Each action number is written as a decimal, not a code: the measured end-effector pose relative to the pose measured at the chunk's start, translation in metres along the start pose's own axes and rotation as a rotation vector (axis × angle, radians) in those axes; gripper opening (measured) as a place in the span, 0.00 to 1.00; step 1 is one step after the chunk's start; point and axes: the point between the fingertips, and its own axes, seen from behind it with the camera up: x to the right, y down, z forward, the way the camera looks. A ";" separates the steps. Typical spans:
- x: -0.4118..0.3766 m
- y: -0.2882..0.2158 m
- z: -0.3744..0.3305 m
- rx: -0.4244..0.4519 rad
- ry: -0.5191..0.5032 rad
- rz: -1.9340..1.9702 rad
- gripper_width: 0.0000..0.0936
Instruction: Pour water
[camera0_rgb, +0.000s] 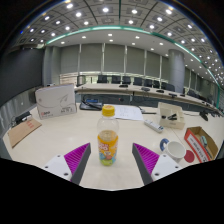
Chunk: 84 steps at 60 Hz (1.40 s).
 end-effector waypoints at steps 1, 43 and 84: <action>-0.003 0.000 0.008 0.008 0.000 -0.001 0.92; -0.009 -0.020 0.090 0.098 0.029 0.208 0.42; 0.097 -0.118 0.036 0.276 -0.635 1.967 0.42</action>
